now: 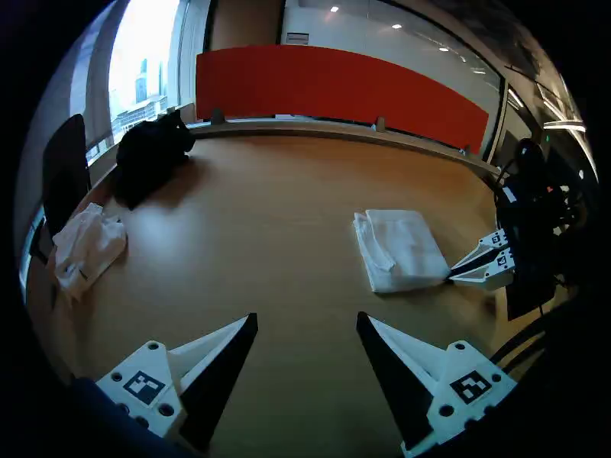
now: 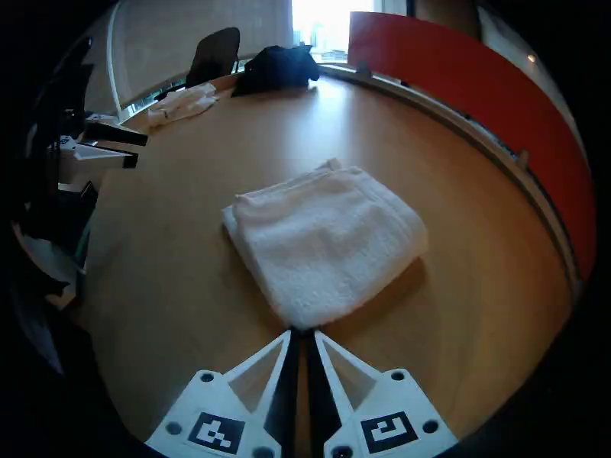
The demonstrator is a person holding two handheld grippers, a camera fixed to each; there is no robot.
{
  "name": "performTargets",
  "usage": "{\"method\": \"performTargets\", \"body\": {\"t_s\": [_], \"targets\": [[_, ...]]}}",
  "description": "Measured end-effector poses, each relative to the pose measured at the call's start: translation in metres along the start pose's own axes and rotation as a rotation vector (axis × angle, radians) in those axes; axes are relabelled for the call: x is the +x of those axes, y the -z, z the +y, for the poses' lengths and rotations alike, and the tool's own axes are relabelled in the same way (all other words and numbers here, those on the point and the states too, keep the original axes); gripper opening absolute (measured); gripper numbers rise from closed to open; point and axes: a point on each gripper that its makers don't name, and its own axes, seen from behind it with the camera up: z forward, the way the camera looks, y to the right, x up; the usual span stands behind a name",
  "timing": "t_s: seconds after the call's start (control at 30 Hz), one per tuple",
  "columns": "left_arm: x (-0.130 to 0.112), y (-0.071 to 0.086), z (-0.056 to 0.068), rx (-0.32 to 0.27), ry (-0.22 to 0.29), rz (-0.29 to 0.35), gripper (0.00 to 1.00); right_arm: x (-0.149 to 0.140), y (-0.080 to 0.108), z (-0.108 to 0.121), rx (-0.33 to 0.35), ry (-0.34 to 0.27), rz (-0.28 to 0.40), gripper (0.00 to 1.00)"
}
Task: Fold towel
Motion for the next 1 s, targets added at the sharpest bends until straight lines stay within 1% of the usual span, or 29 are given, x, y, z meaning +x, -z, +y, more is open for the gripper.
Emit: {"method": "performTargets", "body": {"t_s": [0.2, 0.5, 0.6, 0.87, 1.0], "targets": [[-0.002, 0.001, -0.001, -0.002, 0.001, 0.0, 0.97, 0.007, 0.003, 0.0, 0.0, -0.01, 0.013, 0.05], [-0.002, 0.001, -0.001, -0.007, 0.005, 0.006, 0.97, 0.043, 0.021, 0.011, -0.012, 0.025, 0.049, 0.05], [-0.001, 0.002, -0.002, -0.008, 0.006, 0.01, 0.97, 0.056, 0.027, 0.015, -0.007, 0.046, 0.048, 0.05], [0.006, 0.005, -0.005, -0.01, 0.004, 0.025, 0.96, 0.093, 0.044, 0.03, -0.023, 0.129, 0.044, 0.05], [0.01, 0.006, -0.007, -0.01, 0.003, 0.033, 0.96, 0.113, 0.051, 0.037, -0.026, 0.155, 0.056, 0.05]]}}
